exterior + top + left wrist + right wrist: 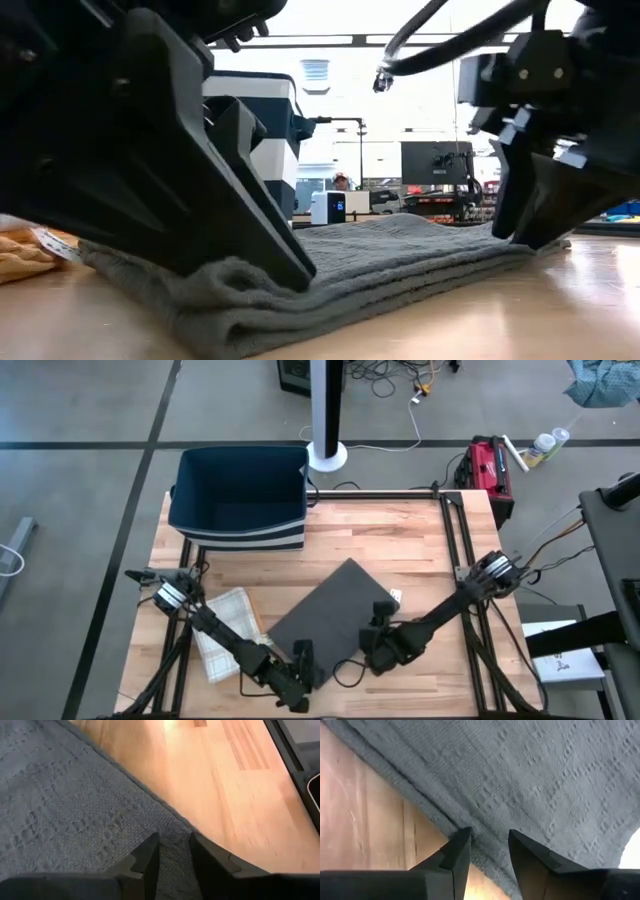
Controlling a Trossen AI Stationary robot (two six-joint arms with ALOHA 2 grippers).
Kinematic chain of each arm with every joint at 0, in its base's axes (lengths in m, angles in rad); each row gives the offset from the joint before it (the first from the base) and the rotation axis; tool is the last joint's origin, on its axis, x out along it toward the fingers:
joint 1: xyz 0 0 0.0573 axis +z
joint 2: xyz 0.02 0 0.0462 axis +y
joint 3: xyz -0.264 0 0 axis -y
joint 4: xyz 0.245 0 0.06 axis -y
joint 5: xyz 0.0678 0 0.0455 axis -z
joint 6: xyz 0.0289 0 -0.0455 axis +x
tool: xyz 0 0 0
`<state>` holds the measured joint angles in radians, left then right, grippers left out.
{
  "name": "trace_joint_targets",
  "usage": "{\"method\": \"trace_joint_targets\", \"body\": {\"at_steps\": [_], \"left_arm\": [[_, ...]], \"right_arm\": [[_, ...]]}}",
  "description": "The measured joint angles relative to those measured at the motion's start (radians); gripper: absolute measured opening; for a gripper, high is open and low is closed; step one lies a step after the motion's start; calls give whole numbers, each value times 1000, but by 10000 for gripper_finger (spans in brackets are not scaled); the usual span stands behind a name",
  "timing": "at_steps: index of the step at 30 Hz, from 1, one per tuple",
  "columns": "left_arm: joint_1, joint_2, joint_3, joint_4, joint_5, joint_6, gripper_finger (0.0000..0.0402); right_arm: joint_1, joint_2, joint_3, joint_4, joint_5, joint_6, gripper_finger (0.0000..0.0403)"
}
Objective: Fold towel
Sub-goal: Fold the gray kitchen towel
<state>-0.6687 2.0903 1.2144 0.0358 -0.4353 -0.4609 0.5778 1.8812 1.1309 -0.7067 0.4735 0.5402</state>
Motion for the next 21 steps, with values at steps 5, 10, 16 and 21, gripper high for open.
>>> {"method": "trace_joint_targets", "body": {"at_steps": [5,10,16,21], "left_arm": [[0,21,1,57,-7,9,97],[29,43,0,173,8,93,91],[98,47,0,261,7,193,92],[112,3,31,202,3,245,98]], "right_arm": [[-21,-8,-84,58,56,26,130],[-64,-30,-129,13,178,-66,131],[-127,-157,-136,-90,216,-139,121],[-118,-308,-169,-18,199,-88,110]]}}
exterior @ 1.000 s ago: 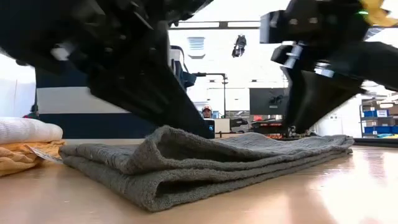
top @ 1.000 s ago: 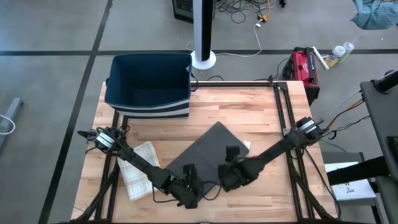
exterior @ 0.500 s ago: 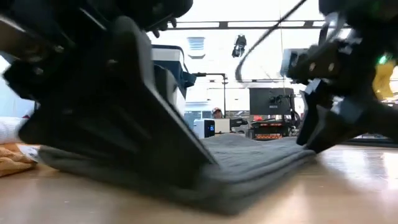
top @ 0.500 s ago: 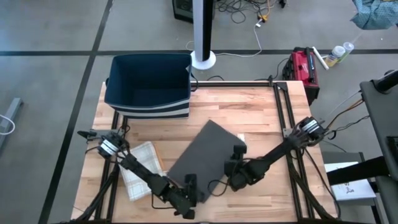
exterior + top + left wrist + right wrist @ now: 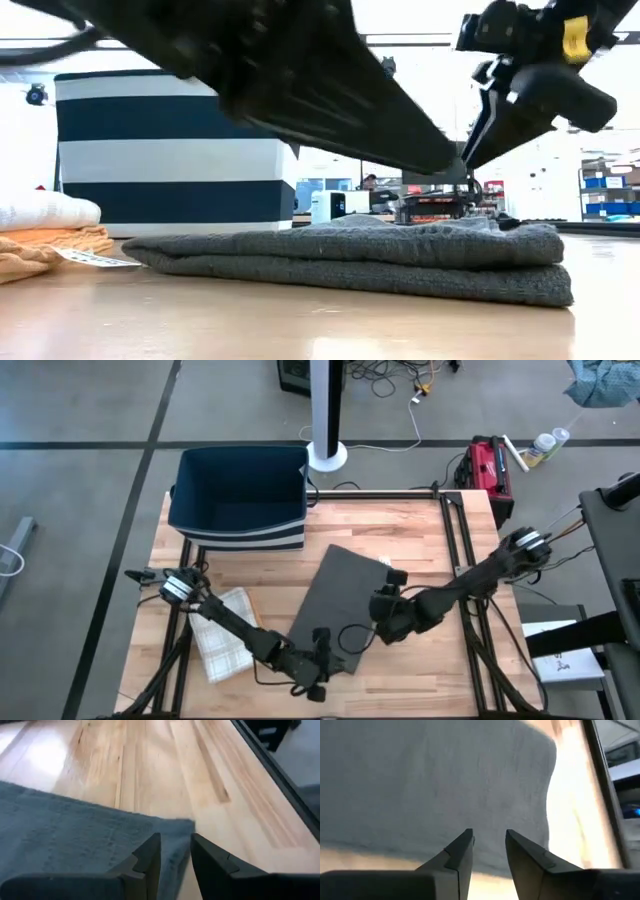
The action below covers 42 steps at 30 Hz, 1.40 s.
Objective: Fold towel
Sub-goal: Fold the gray kitchen towel
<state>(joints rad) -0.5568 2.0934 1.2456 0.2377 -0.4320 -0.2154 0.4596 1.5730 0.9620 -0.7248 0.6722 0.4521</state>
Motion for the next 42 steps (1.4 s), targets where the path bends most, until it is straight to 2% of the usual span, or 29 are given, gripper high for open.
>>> {"method": "trace_joint_targets", "body": {"at_steps": [4,8,11,13,17,20,22,27,30,34,38,42], "left_arm": [[1,-41,24,-190,-31,-11,95],[3,-50,27,-362,-88,-95,88],[8,-45,-9,-389,-93,-172,84],[8,-38,-36,-377,-94,-221,83],[4,-19,-67,-224,-78,-238,80],[1,0,-71,-72,-19,-209,81],[1,12,-58,-46,7,-188,82],[-2,6,3,-182,11,-149,82],[-3,-10,57,-298,5,-132,84],[-3,-16,118,-430,-29,-117,83],[-2,-18,139,-437,-57,-108,78],[1,-18,138,-420,-57,-108,78]], "right_arm": [[4,-80,-91,153,-43,77,101],[4,-84,-208,342,-93,143,95],[4,-43,-287,501,-161,144,91],[-1,-10,-317,540,-205,134,89],[-28,26,-332,561,-169,132,82],[-63,28,-330,550,-132,93,77],[-89,14,-328,534,-122,44,72],[-121,-72,-296,445,-130,32,60],[-120,-121,-295,441,-128,96,53],[-138,-147,-296,451,-124,259,50],[-212,-128,-298,444,-115,434,61],[-324,-106,-299,473,-127,456,87]]}}
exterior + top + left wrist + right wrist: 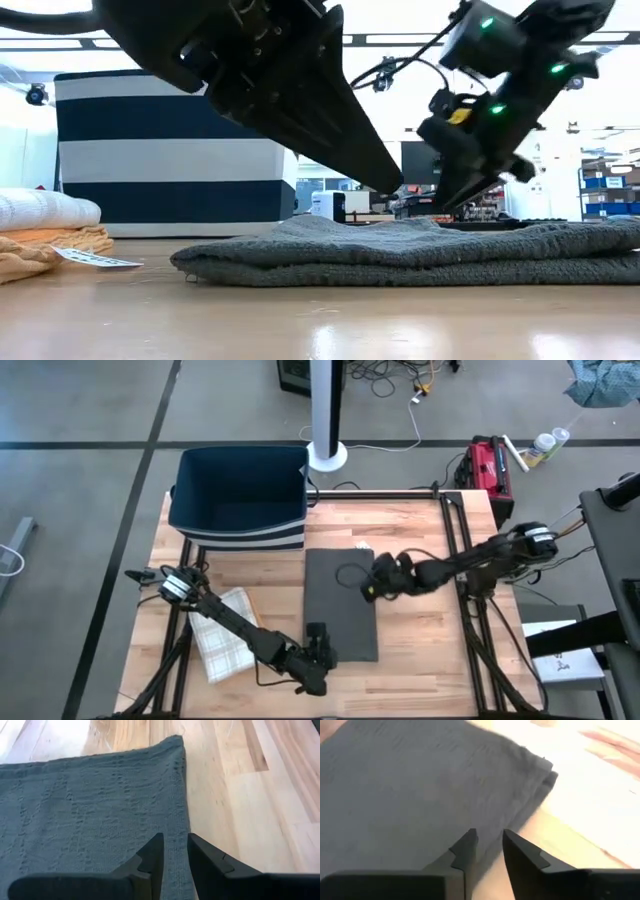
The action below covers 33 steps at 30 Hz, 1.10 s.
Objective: Fold towel
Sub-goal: Fold the gray kitchen towel
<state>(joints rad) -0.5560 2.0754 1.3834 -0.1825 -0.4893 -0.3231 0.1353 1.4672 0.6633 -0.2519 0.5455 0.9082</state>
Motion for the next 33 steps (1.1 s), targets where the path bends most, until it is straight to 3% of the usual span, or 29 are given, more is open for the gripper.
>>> {"method": "trace_joint_targets", "body": {"at_steps": [9,16,33], "left_arm": [[0,0,-12,16,0,-11,77],[1,0,-13,23,0,-14,77],[2,0,-17,32,-1,-15,77]], "right_arm": [[-159,77,2,78,-214,-36,136],[-167,135,6,105,-221,-20,127],[-166,93,32,107,-274,-42,101]]}}
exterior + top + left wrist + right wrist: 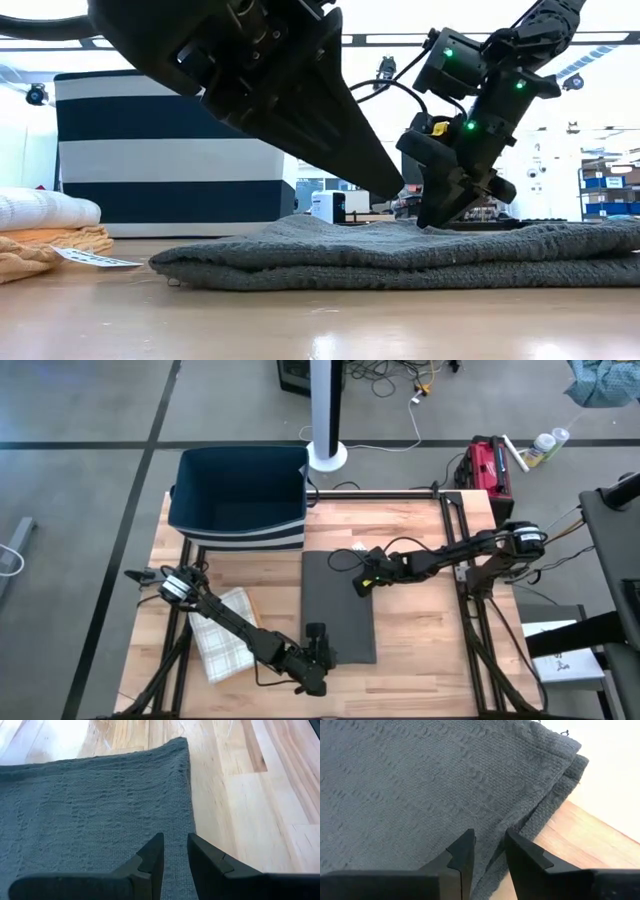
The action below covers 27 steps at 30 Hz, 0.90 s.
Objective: Fold towel
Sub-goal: Fold the gray kitchen towel
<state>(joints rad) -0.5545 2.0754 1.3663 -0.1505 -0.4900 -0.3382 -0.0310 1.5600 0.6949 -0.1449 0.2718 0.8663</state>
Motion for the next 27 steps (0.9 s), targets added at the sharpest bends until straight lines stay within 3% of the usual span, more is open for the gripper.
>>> {"method": "trace_joint_targets", "body": {"at_steps": [14,27], "left_arm": [[0,0,0,2,0,0,77],[2,0,0,2,0,0,77]], "right_arm": [[0,1,0,8,-41,0,115],[-11,13,1,6,-36,6,50]]}}
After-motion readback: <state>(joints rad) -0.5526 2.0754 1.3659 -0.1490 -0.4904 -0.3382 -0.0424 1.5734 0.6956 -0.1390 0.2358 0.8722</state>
